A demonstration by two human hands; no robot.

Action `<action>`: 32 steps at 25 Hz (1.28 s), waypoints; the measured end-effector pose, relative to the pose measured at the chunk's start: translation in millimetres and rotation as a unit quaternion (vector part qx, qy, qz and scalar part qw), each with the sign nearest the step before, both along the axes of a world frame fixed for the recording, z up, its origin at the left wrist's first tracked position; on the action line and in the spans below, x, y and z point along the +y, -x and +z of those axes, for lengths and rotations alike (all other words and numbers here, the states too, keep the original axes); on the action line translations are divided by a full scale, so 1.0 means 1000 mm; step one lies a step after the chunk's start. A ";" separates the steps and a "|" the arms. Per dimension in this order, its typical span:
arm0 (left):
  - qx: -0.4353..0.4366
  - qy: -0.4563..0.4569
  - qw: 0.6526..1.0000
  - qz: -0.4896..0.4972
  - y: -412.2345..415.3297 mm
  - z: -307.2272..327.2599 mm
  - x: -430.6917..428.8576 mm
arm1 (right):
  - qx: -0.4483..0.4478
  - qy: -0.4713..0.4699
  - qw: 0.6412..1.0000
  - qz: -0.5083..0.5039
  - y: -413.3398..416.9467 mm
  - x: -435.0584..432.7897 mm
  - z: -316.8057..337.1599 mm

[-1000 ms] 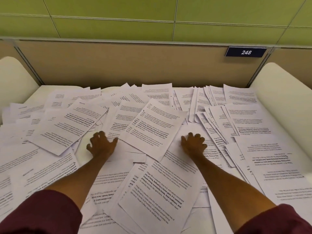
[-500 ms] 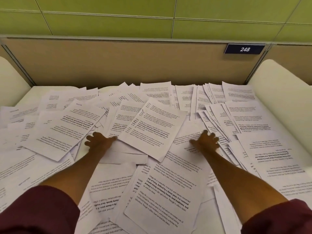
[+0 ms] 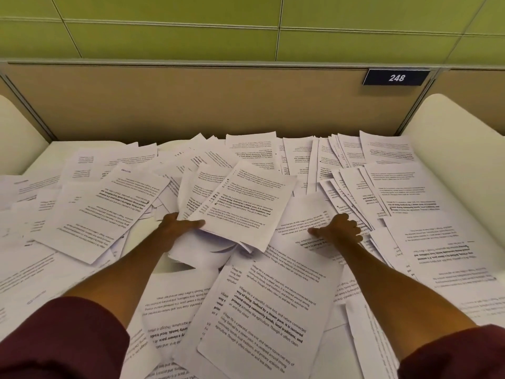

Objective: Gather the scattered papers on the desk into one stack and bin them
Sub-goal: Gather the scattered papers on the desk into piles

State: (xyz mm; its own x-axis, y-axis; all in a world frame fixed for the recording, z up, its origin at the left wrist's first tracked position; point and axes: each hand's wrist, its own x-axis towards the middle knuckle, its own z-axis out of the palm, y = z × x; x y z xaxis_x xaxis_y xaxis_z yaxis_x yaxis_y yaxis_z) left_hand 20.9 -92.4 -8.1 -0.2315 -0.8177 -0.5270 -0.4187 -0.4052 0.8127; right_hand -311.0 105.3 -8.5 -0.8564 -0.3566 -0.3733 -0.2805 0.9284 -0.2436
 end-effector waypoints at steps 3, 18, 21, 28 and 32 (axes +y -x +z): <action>0.013 0.003 0.999 -0.037 0.002 0.000 0.005 | -0.035 0.021 0.999 0.004 0.001 -0.001 0.000; 0.127 0.057 0.986 0.092 0.005 0.050 -0.025 | -0.100 0.466 0.879 0.027 0.034 0.007 0.045; 0.175 0.069 0.977 0.096 0.008 0.071 -0.029 | -0.083 0.549 0.830 -0.046 0.041 -0.002 0.062; 0.189 0.027 0.981 -0.018 0.033 0.071 0.013 | -0.201 0.676 0.685 -0.186 0.047 -0.024 0.103; 0.193 0.001 0.978 -0.077 0.062 0.065 0.036 | -0.287 0.648 0.687 -0.160 0.043 -0.024 0.104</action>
State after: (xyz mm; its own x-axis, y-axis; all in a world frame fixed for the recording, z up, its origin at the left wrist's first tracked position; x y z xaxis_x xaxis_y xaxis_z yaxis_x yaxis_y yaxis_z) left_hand -41.6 -56.3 57.3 -0.5337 -0.7585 -0.3740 -0.1357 -0.3597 0.9231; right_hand -354.1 81.5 95.5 -0.8130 -0.5353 -0.2289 0.3754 -0.1814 -0.9090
